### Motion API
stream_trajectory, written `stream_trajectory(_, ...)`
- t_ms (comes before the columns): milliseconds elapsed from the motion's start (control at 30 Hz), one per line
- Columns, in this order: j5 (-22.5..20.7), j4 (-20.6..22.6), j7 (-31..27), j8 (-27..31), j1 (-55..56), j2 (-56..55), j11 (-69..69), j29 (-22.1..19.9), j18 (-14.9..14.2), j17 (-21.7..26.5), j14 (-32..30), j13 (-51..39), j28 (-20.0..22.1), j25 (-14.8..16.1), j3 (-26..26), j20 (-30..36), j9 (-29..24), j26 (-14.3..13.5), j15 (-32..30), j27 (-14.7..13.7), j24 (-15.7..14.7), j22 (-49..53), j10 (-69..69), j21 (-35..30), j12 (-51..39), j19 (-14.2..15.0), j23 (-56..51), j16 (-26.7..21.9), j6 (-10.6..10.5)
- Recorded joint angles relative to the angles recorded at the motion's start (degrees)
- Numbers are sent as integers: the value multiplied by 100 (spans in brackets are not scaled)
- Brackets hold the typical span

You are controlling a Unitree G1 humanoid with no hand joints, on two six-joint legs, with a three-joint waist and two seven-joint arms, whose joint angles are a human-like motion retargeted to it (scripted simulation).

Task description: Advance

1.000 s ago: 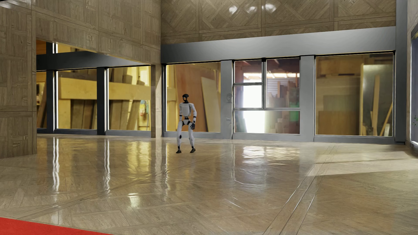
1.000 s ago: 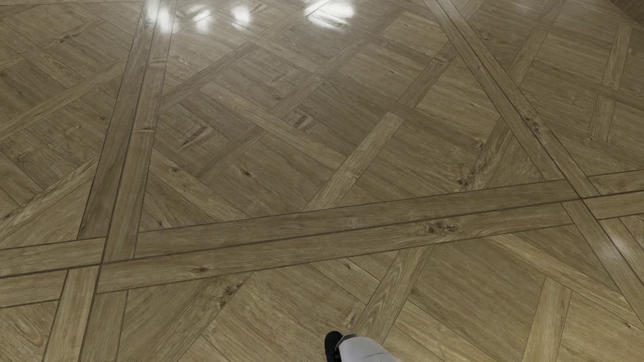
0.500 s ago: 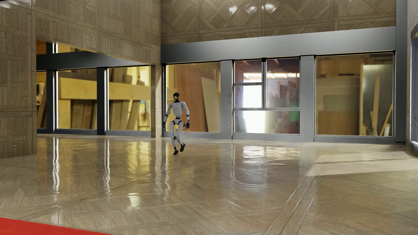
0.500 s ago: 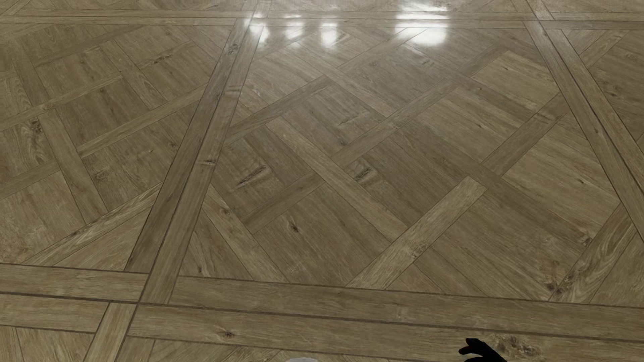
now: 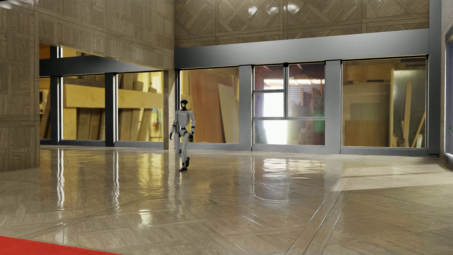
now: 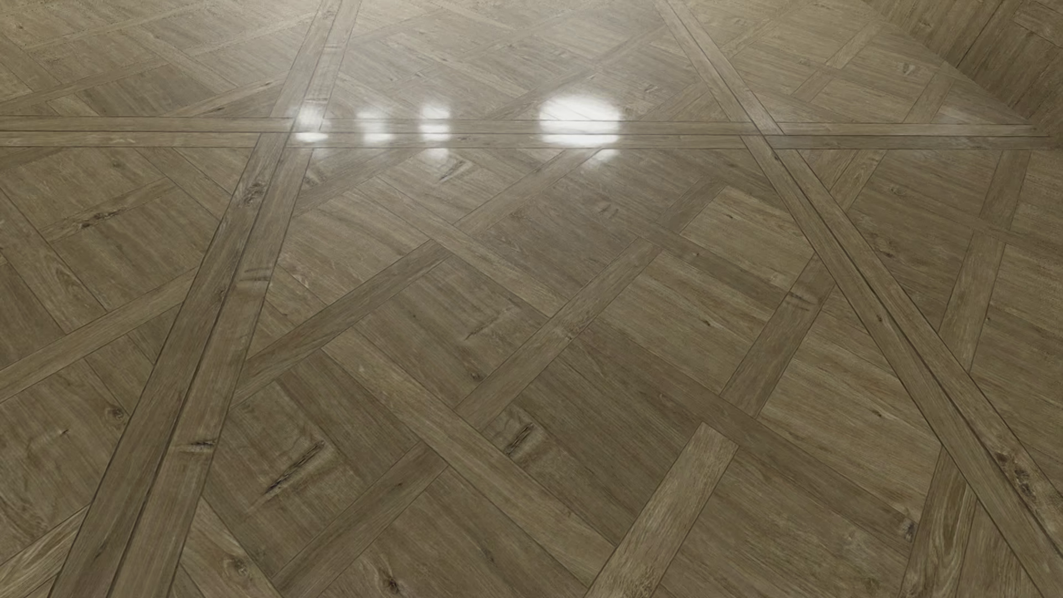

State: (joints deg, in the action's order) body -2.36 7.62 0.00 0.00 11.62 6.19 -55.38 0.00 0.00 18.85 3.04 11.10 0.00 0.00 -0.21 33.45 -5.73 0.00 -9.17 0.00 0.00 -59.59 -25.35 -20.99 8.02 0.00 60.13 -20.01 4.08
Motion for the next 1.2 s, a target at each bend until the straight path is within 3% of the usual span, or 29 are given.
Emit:
stream_trajectory(67, 136, 64, 0, 0, -578, -962, -1217, 0, 0, -18, 478, 409, 0, 0, -246, -558, -8, 0, 995, 0, 0, 633, 136, -256, -245, 0, 436, -193, 74)
stream_trajectory(133, 100, 18, 0, 0, -1097, -1828, -1528, 0, 0, -38, 891, 832, 0, 0, -527, -1242, -5, 0, 1892, 0, 0, 1184, 229, -361, -458, 0, 701, -302, 38)
stream_trajectory(233, -35, -121, 0, 0, -1779, -2672, -79, 0, 0, -52, 1418, 1342, 0, 0, -930, -2072, -5, 0, 2106, 0, 0, 1806, 346, -585, -698, 0, 797, -286, -68)
stream_trajectory(300, -23, -210, 0, 0, -2169, -2769, 1567, 0, 0, -117, 1643, 1489, 0, 0, -1149, -2237, -31, 0, 1970, 0, 0, 2096, 400, -709, -791, 0, 825, -226, -113)
stream_trajectory(367, 114, -271, 0, 0, -2470, -2652, 2911, 0, 0, -213, 1772, 1472, 0, 0, -1295, -2054, -24, 0, 1991, 0, 0, 2266, 372, -865, -801, 0, 859, -173, -72)
stream_trajectory(433, 219, -373, 0, 0, -2691, -2567, 3244, 0, 0, -272, 1726, 1338, 0, 0, -1338, -1672, 5, 0, 1888, 0, 0, 2230, 238, -954, -665, 0, 810, -61, -76)
stream_trajectory(500, 156, -557, 0, 0, -2873, -2514, 2832, 0, 0, -257, 1363, 1163, 0, 0, -1247, -1282, 73, 0, 1087, 0, 0, 1932, -16, -634, -289, 0, 644, 114, -245)
stream_trajectory(567, -94, -769, 0, 0, -2781, -2308, 2490, 0, 0, -154, 455, 996, 0, 0, -978, -935, 160, 0, 714, 0, 0, 1301, -700, -121, 266, 0, 283, 282, -524)
stream_trajectory(633, -326, -952, 0, 0, -2143, -1782, 2401, 0, 0, 50, -678, 821, 0, 0, -697, -492, 157, 0, 1113, 0, 0, 408, -2107, 287, 744, 0, -244, 332, -742)
stream_trajectory(667, -444, -1029, 0, 0, -1651, -1469, 2447, 0, 0, 174, -898, 690, 0, 0, -586, -285, 119, 0, 1358, 0, 0, 0, -3005, 466, 923, 0, -467, 307, -834)
stream_trajectory(733, -635, -1033, 0, 0, -615, -916, 2562, 0, 0, 401, -619, 316, 0, 0, -295, -158, 36, 0, 1736, 0, 0, -595, -4580, 846, 1247, 0, -639, 210, -939)
stream_trajectory(800, -720, -927, 0, 0, 217, -461, 2645, 0, 0, 588, -381, -109, 0, 0, 115, -258, -13, 0, 1980, 0, 0, -877, -4960, 1160, 1560, 0, -594, 88, -957)
stream_trajectory(933, -830, -806, 0, 0, 883, 403, 2863, 0, 0, 907, -672, -568, 0, 0, 795, -443, -29, 0, 2461, 0, 0, -681, -2140, 1503, 2027, 0, -948, 5, -1078)
stream_trajectory(1033, -920, -923, 0, 0, 840, 869, 2998, 0, 0, 1054, 38, -635, 0, 0, 1110, -684, 135, 0, 2982, 0, 0, -210, 80, 1556, 2290, 0, -1350, 253, -1242)
stream_trajectory(1133, -897, -1122, 0, 0, 833, 1036, 2875, 0, 0, 850, 878, -593, 0, 0, 1184, -502, 278, 0, 3216, 0, 0, -179, 492, 1595, 2179, 0, -1316, 542, -1251)
stream_trajectory(1200, -778, -1047, 0, 0, 837, 1186, 2772, 0, 0, 572, 422, -415, 0, 0, 1093, -178, 283, 0, 3033, 0, 0, -349, 551, 1463, 1823, 0, -1017, 578, -1092)
